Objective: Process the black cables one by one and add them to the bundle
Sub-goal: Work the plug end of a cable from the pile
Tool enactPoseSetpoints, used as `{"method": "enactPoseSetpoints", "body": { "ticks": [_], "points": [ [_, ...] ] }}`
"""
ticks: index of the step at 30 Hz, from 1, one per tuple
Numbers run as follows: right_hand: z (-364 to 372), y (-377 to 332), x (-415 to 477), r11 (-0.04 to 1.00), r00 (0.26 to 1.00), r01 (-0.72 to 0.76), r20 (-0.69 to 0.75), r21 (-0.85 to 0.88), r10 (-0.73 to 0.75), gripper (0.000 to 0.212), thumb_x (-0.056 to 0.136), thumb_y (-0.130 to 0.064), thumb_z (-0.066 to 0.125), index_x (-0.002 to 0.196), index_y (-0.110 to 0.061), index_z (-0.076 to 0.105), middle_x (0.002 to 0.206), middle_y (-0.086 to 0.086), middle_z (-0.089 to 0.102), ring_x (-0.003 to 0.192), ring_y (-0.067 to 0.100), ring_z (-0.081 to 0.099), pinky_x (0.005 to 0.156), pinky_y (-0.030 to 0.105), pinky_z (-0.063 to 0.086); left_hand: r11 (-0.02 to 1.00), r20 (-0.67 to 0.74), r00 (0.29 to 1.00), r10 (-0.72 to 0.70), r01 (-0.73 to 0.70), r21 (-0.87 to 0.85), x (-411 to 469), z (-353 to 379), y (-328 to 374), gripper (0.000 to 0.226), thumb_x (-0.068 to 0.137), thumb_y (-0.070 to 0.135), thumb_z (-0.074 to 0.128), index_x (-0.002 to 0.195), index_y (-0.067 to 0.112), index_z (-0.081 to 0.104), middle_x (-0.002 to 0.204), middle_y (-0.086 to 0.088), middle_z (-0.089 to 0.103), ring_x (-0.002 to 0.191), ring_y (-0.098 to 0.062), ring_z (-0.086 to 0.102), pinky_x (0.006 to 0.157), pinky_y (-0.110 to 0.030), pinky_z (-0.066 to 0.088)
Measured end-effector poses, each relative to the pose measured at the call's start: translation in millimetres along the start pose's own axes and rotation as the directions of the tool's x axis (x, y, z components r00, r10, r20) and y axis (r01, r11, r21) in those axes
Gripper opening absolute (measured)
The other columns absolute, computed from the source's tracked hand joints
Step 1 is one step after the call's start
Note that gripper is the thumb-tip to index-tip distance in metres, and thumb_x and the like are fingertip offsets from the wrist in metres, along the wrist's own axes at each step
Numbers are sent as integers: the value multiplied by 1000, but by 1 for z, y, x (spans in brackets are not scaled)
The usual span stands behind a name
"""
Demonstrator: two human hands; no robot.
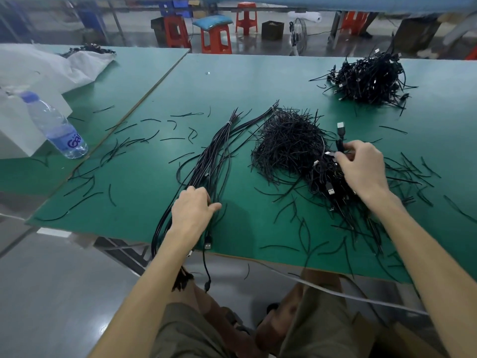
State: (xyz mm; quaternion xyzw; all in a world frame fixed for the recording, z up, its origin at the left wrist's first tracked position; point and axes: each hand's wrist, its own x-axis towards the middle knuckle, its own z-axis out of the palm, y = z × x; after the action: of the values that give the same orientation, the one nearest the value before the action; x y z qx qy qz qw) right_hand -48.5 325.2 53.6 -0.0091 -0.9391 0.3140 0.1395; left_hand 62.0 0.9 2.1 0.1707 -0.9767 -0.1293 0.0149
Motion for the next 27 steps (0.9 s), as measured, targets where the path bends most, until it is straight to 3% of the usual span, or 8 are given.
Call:
{"method": "enactPoseSetpoints", "body": {
  "ticks": [6,10,13,16,18,20,24,27],
  "points": [
    [15,21,0,999,998,-9,63,-50,12,33,99,-18,64,128,-3,59,124,18,60,109,31,60,97,46,50,998,-4,999,32,-32,53,-3,10,2,22,100,29,64,97,9,71,104,-6,68,97,-26,64,84,-40,53],
    [16,18,-10,996,1000,23,-8,-82,-24,45,101,-23,61,140,-7,46,134,16,44,90,29,59,82,43,52,968,-170,985,-8,-35,-249,-6,6,-2,14,101,25,62,97,12,65,96,0,63,83,-18,62,72,-31,48],
    [15,3,-23,994,994,90,-54,-60,-93,43,100,-16,61,141,-10,49,133,13,43,82,23,58,75,37,53,813,-176,982,-63,-52,-580,-8,-5,6,10,99,25,64,95,16,62,84,1,68,67,-10,66,64,-19,44],
    [18,-37,-44,954,962,272,0,127,-274,39,97,-7,63,134,-17,59,124,1,51,100,18,60,100,36,51,558,31,998,50,-2,-830,-12,-19,21,13,97,24,69,97,11,68,62,0,68,53,-12,65,56,-21,48],
    [25,-68,-62,878,885,440,74,188,-459,40,95,-6,64,133,-19,62,126,-1,56,115,18,54,109,33,42,499,93,985,148,7,-867,-15,-24,36,16,96,24,71,98,8,69,60,2,66,52,-14,63,53,-21,50],
    [38,-92,-79,812,796,532,183,242,-576,43,96,0,59,136,-16,60,132,1,58,124,18,48,113,32,36,515,84,977,197,-30,-857,-18,-28,48,18,97,25,70,98,7,68,59,2,65,49,-13,59,52,-19,48],
    [54,-103,-97,805,749,488,311,338,-585,47,100,6,46,143,-10,54,136,5,61,129,20,48,112,35,38,460,96,966,240,-26,-888,-21,-33,42,22,99,25,67,101,3,68,61,-5,63,51,-14,54,52,-17,43],
    [57,-97,-101,821,730,481,378,309,-570,36,104,-11,54,140,-8,56,131,7,64,125,24,52,108,39,39,274,168,960,226,102,-956,-22,-32,24,15,98,17,68,104,4,66,66,1,57,52,-12,48,50,-19,41]
  ]
}}
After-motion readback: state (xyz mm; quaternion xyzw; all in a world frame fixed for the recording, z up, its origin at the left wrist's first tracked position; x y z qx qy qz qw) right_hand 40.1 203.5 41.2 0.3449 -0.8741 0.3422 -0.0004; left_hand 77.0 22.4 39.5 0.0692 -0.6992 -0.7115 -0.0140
